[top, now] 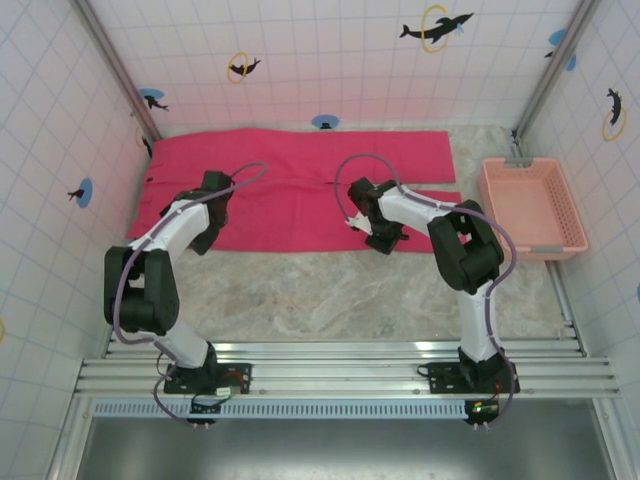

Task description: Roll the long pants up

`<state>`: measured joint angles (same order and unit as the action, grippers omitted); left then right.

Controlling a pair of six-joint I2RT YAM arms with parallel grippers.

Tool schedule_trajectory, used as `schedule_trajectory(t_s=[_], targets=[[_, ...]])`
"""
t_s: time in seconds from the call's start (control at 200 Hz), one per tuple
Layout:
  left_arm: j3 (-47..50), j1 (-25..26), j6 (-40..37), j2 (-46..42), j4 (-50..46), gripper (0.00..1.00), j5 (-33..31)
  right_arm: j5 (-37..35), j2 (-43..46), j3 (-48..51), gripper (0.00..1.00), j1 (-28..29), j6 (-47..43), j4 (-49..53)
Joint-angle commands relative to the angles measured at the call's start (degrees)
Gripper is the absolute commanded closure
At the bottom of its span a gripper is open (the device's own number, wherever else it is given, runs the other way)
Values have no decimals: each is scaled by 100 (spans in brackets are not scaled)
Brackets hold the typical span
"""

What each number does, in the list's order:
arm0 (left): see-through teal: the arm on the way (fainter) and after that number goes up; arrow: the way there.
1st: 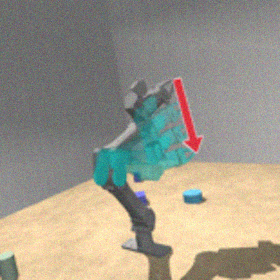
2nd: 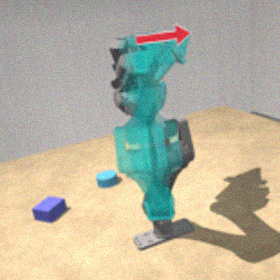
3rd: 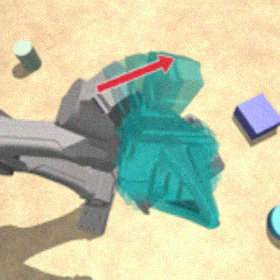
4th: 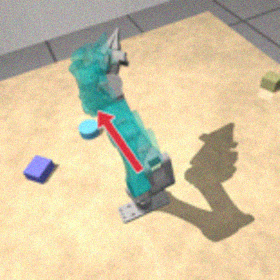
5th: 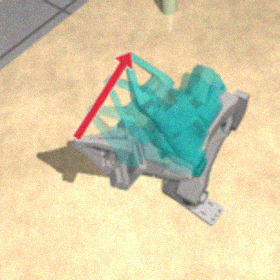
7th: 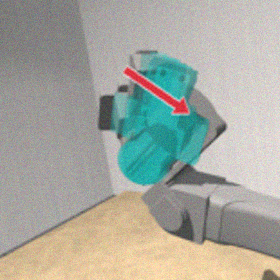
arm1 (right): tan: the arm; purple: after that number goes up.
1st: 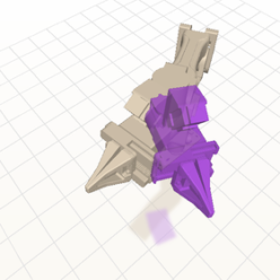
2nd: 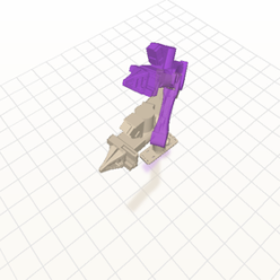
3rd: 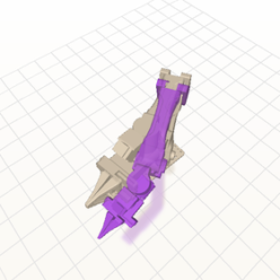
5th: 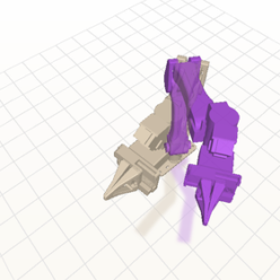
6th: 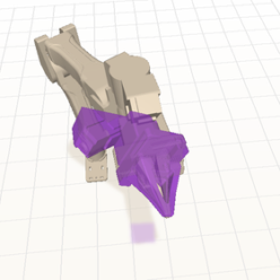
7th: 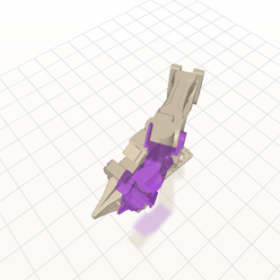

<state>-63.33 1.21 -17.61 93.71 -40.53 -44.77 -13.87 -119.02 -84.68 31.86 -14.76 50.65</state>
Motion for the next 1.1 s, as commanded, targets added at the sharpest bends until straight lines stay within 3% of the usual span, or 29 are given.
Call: schedule_trajectory(t_s=[0.0, 0.085, 0.22, 0.41, 0.53, 0.651, 0.756, 0.801, 0.946, 1.001, 1.036, 1.051, 1.096], targets=[[497, -31, -618, 23, 730, 3, -279, 247, 119, 69, 93, -44, 23, 75], [1078, -52, -1306, -286, 1363, 3, 519, 309, 252, 92, 93, -30, 26, 74], [1041, -255, -1322, 4, 1097, 5, 1609, 434, 433, 145, 93, -49, 6, 72], [646, -275, -1647, 722, 1399, 9, 1214, 555, 736, 176, 93, -90, -7, 78], [360, -322, -1646, 1312, 1434, 17, 988, 647, 882, 238, 93, -185, -1, 113], [170, -335, -1541, 1838, 1452, 34, 775, 733, 1083, 368, 93, -270, 10, 134], [73, -344, -1476, 2133, 1571, 41, 571, 763, 1302, 443, 93, -301, 10, 160], [24, -370, -1434, 2254, 1560, 42, 591, 778, 1344, 424, 93, -307, -1, 218], [-366, -442, -1097, 2686, 1194, 64, 703, 781, 1382, 347, 93, -330, -35, 355], [-536, -455, -997, 2789, 1057, 67, 711, 695, 1382, 316, 93, -335, -25, 405], [-613, -464, -985, 2817, 993, 82, 773, 690, 1373, 296, 93, -352, -36, 431], [-638, -472, -990, 2823, 973, 100, 796, 700, 1373, 287, 93, -358, -42, 442], [-721, -486, -948, 2853, 950, 100, 711, 633, 1373, 269, 93, -375, -32, 455]])
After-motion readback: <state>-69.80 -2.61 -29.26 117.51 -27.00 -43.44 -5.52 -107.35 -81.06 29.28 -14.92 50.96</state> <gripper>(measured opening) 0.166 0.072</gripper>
